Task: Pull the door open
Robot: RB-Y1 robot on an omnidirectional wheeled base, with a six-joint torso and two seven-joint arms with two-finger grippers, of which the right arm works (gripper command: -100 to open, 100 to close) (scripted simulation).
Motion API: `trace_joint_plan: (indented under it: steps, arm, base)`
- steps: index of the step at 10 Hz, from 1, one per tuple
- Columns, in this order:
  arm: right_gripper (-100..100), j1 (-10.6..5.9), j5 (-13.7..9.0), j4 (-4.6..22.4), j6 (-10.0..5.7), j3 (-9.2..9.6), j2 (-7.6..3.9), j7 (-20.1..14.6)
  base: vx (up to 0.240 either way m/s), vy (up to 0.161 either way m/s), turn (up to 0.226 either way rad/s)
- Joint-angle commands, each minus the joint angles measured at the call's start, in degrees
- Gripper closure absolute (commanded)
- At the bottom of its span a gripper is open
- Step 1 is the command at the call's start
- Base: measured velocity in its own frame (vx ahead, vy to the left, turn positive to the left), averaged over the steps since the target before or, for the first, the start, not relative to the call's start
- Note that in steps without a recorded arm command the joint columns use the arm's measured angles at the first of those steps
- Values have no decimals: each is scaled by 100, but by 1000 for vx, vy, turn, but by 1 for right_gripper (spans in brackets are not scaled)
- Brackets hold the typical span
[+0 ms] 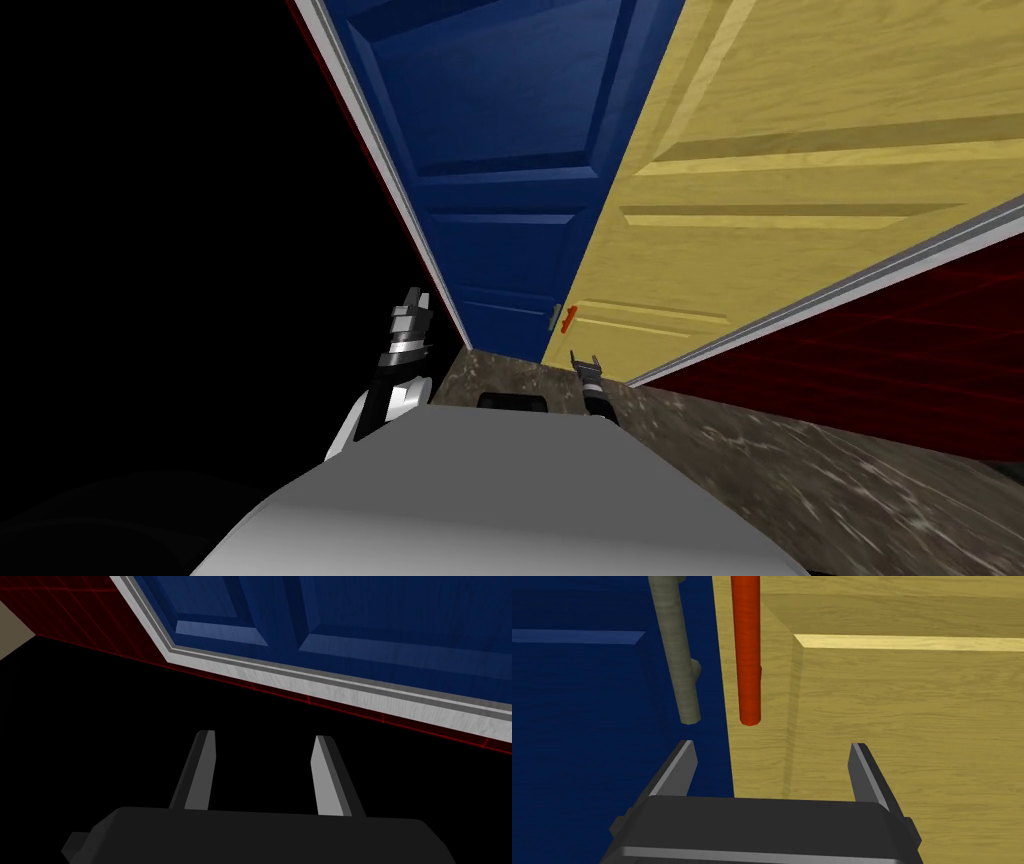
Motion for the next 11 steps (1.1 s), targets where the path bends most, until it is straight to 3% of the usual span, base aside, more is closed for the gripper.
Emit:
trace_joint_plan:
  steps: [1, 3, 5, 7, 11]
  arm:
    - [-100, 81, -45, 155, -11, -87, -69, -22]
    - [-100, 189, -85, 245, -16, -165, -137, -33]
    - [-100, 397, -169, 428, -29, -330, -277, -58]
    - [-100, 444, -190, 472, -32, -371, -310, -64]
    - [-100, 770, -355, 824, -63, -695, -571, -128]
  base:
    - [-177, -13, -73]
    - [-148, -18, -68]
    - [-124, -13, -89]
    - [-63, -2, -19]
    - [-68, -6, -52]
